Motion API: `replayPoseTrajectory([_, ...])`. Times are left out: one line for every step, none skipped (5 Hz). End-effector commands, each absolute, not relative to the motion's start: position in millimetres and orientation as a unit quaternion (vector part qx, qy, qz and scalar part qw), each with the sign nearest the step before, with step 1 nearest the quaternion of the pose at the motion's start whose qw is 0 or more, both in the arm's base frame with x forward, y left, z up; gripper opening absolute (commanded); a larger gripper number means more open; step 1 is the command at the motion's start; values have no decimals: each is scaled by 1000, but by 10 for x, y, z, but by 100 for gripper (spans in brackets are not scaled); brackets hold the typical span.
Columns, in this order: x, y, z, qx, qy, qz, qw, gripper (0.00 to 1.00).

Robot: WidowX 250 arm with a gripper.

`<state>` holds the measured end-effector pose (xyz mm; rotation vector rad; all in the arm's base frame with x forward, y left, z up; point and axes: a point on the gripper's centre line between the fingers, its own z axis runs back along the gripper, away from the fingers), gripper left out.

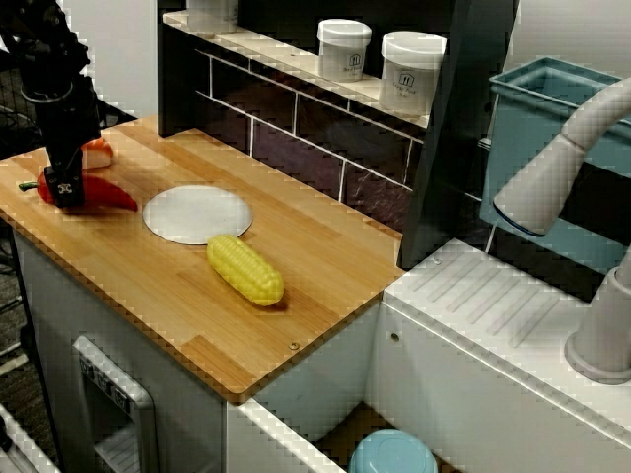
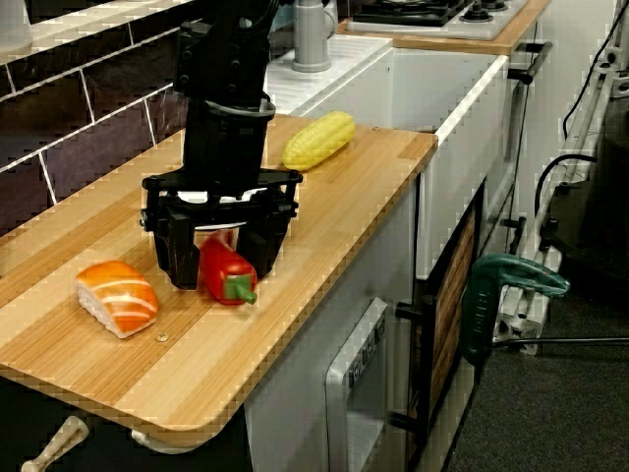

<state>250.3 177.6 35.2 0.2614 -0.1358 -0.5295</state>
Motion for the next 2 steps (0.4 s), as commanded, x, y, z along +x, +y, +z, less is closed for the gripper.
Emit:
replayPoseTrajectory([2517, 1775, 428, 133, -78, -250, 956, 0])
replayPoseTrajectory([2499, 1761, 449, 130, -79, -249, 956, 0])
